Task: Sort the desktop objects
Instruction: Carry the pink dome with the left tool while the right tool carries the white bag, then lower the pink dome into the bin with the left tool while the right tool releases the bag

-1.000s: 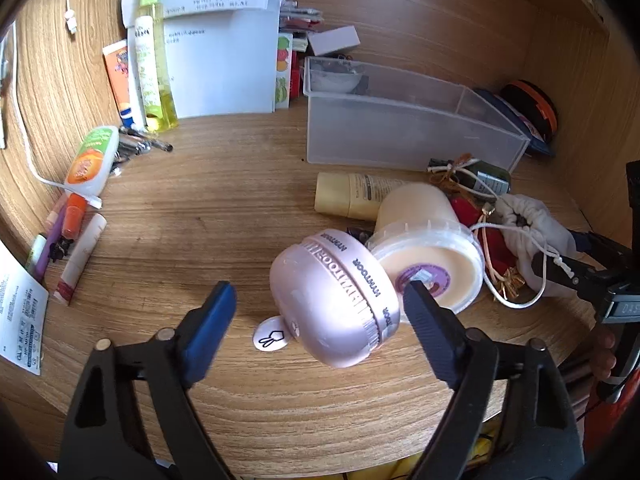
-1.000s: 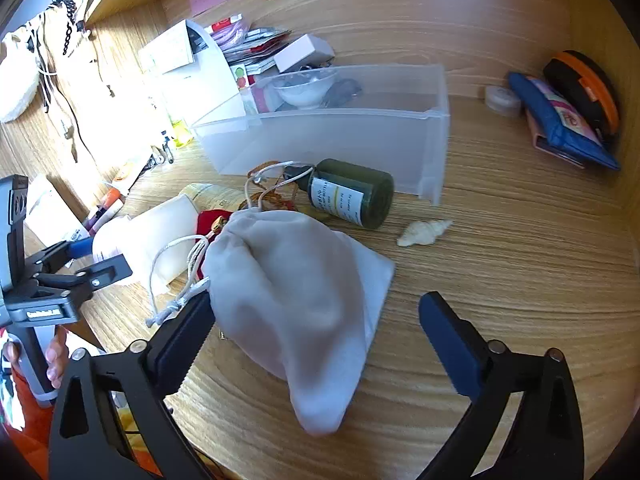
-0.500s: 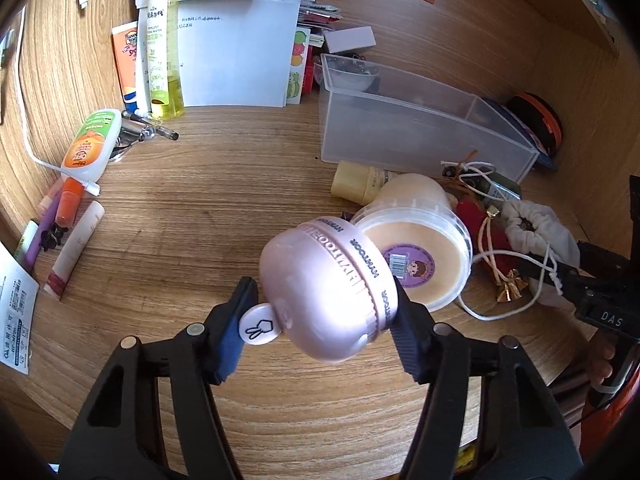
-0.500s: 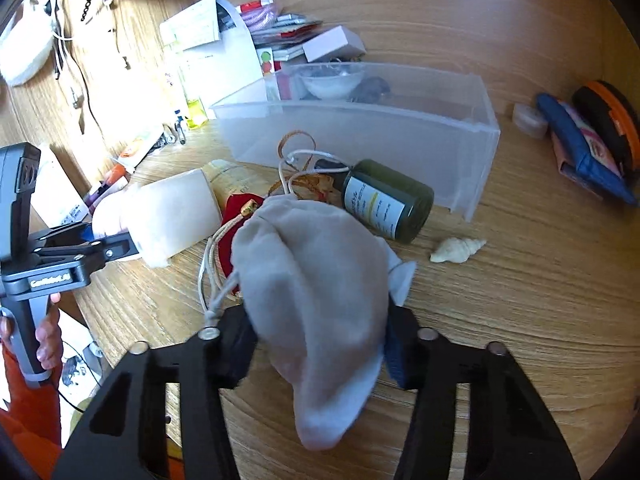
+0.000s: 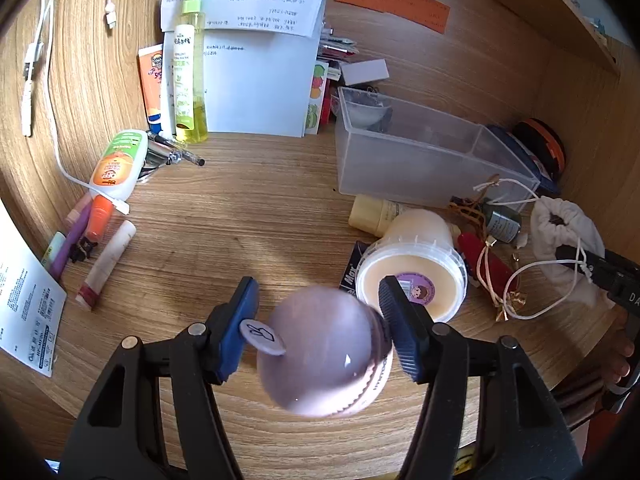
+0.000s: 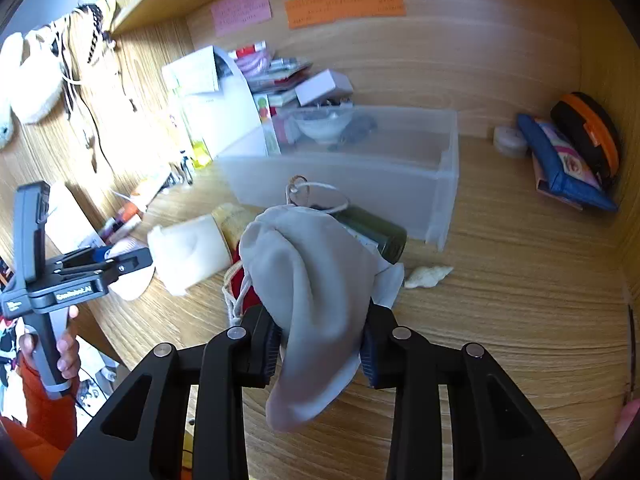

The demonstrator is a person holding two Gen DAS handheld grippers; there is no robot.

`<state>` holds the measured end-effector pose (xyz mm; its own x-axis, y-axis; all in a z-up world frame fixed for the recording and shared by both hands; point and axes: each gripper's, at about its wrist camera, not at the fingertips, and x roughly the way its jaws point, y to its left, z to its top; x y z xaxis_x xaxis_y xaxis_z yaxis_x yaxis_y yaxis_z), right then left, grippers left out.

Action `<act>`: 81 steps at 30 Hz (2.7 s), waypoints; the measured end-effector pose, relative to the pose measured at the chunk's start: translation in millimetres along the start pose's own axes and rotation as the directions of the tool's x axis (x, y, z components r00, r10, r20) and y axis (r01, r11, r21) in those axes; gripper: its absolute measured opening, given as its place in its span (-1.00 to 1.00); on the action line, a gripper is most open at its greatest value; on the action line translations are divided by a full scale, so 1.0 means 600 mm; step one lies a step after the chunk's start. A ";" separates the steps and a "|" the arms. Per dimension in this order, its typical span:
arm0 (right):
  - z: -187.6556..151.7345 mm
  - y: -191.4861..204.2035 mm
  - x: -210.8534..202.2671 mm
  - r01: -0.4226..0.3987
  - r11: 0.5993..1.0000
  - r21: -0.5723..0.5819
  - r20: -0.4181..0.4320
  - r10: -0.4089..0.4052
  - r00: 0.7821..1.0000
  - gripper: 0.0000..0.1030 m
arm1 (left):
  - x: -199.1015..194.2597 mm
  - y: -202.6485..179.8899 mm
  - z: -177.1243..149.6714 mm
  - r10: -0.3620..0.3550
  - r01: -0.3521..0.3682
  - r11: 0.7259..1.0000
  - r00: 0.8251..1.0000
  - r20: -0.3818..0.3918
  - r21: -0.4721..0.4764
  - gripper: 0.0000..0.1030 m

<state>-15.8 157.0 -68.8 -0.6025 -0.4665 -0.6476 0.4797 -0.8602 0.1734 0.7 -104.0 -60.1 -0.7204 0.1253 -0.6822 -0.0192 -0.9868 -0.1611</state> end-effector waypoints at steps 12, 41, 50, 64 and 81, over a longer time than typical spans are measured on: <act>0.012 -0.007 -0.040 -0.016 1.000 -0.004 0.066 0.016 0.998 -0.42 | 0.015 0.018 -0.003 0.010 -0.012 0.999 0.997 -0.082 -0.031 -0.40; -0.015 -0.044 -0.010 -0.060 0.996 0.073 0.006 0.060 0.998 -0.42 | -0.075 -0.129 -0.062 -0.169 0.172 0.980 0.985 -0.037 0.102 0.48; -0.013 -0.038 -0.020 -0.073 0.995 0.067 0.021 0.072 0.997 -0.42 | -0.015 -0.131 -0.093 -0.142 0.156 0.984 0.978 -0.151 0.084 0.24; 0.079 -0.030 -0.066 -0.096 0.995 0.023 0.142 0.092 0.986 -0.42 | -0.016 -0.121 -0.087 -0.138 0.145 0.987 0.985 -0.107 0.063 0.24; 0.162 -0.043 -0.038 -0.101 0.995 0.007 0.174 0.098 0.980 -0.42 | -0.068 -0.112 0.121 -0.225 0.220 0.971 0.973 0.044 0.092 0.24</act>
<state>-76.3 169.9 13.5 -0.6541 -0.5773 -0.4887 0.5336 -0.8101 0.2428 -19.1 -50.3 30.2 -0.7272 0.3396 -0.5965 -0.2409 -0.9400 -0.2415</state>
